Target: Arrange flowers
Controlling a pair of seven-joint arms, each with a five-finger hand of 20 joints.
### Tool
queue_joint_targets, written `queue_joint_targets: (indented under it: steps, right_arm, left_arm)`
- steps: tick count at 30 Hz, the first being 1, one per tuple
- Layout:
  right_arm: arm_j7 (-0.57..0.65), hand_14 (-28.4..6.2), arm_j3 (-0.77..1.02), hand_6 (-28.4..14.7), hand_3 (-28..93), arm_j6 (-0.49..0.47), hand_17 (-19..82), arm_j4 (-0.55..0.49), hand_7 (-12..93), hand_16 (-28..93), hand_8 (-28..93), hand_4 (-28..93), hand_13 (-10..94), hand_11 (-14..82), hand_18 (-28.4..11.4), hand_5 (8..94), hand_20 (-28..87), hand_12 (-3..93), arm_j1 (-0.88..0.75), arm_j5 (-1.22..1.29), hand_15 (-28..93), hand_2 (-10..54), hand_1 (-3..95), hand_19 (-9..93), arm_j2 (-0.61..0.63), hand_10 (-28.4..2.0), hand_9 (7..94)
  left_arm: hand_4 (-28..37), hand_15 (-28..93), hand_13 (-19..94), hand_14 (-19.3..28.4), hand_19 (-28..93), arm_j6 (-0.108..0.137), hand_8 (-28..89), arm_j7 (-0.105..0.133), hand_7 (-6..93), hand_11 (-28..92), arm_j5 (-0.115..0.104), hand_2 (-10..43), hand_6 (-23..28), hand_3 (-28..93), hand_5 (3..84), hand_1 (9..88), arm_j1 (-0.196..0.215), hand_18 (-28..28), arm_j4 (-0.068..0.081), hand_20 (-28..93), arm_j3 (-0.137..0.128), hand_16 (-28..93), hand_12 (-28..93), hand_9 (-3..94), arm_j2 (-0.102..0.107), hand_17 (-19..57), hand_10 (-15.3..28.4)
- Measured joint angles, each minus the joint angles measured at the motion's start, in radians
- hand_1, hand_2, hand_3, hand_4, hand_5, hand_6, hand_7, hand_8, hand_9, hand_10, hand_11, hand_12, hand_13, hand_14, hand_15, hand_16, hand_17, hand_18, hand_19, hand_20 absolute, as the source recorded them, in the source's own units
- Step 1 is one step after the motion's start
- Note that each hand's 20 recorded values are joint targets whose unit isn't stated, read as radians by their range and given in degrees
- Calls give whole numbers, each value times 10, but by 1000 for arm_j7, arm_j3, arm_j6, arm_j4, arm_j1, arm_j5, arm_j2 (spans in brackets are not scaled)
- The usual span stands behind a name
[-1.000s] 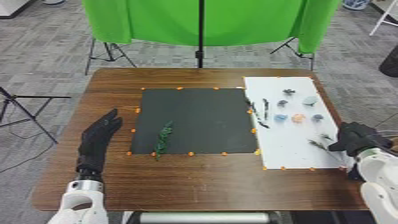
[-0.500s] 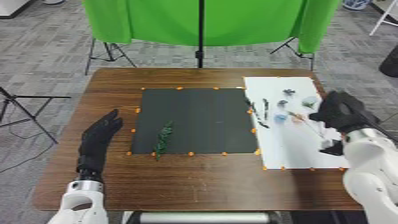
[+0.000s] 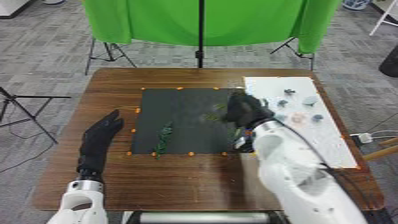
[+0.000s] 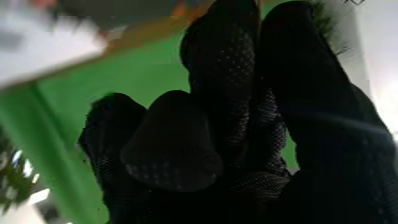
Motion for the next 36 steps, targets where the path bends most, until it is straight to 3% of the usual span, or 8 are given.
queue_joint_targets:
  steps: [11, 18, 23, 27, 31, 36]
  right_arm:
    - [-3, -11, -99, -2, 492, 5, 686, 178, 262, 297, 147, -94, 937, 420, -110, 869, 602, 247, 36, -61, 645, -95, 590, 932, -177, -93, 937]
    - [-2, -5, -102, -4, 491, 25, 693, 219, 266, 284, 145, -87, 937, 416, -100, 864, 579, 240, 47, -80, 638, -95, 585, 932, -253, -93, 937]
    - [4, -7, -102, -10, 410, 47, 692, 226, 275, 278, 134, -67, 937, 405, -100, 851, 571, 236, 48, -50, 628, -95, 546, 932, -271, -96, 934]
    - [-1, -10, -100, -8, 484, 56, 690, 228, 273, 282, 98, -126, 937, 403, -100, 848, 568, 236, 48, -41, 622, -95, 481, 932, -274, -99, 932]
    - [-18, -11, -93, -6, 538, 58, 685, 237, 297, 283, -77, -163, 937, 405, -101, 848, 558, 233, 46, -51, 618, -95, 431, 932, -278, -100, 928]
    - [-40, -13, -79, -8, 521, 58, 682, 244, 304, 286, -94, -169, 937, 406, -104, 847, 559, 234, 41, -76, 615, -95, 423, 932, -282, -100, 925]
  left_arm:
    - [-183, 92, 336, 152, 40, -8, -51, -15, 76, 156, 0, -35, 43, 648, 454, 252, 0, 108, 0, 185, 2, 23, 113, 430, 1, 53, 134]
    - [-180, 92, 337, 153, 41, -13, -51, -21, 75, 156, 0, -36, 43, 648, 454, 249, -1, 108, 0, 184, 3, 23, 113, 430, 3, 54, 133]
    - [-180, 92, 336, 154, 41, -17, -51, -24, 73, 155, 0, -38, 45, 648, 453, 248, -1, 109, 0, 183, 5, 23, 113, 430, 4, 53, 134]
    - [-179, 92, 336, 154, 41, -21, -50, -24, 72, 154, 0, -42, 44, 650, 452, 248, -1, 110, 0, 183, 5, 24, 113, 430, 4, 53, 135]
    - [-180, 91, 335, 154, 41, -24, -49, -27, 71, 153, 1, -42, 43, 650, 451, 248, -1, 110, 0, 183, 5, 24, 114, 430, 4, 53, 134]
    - [-180, 91, 335, 155, 41, -26, -49, -30, 72, 153, 1, -45, 42, 651, 450, 248, -2, 110, 0, 182, 5, 24, 114, 430, 4, 52, 135]
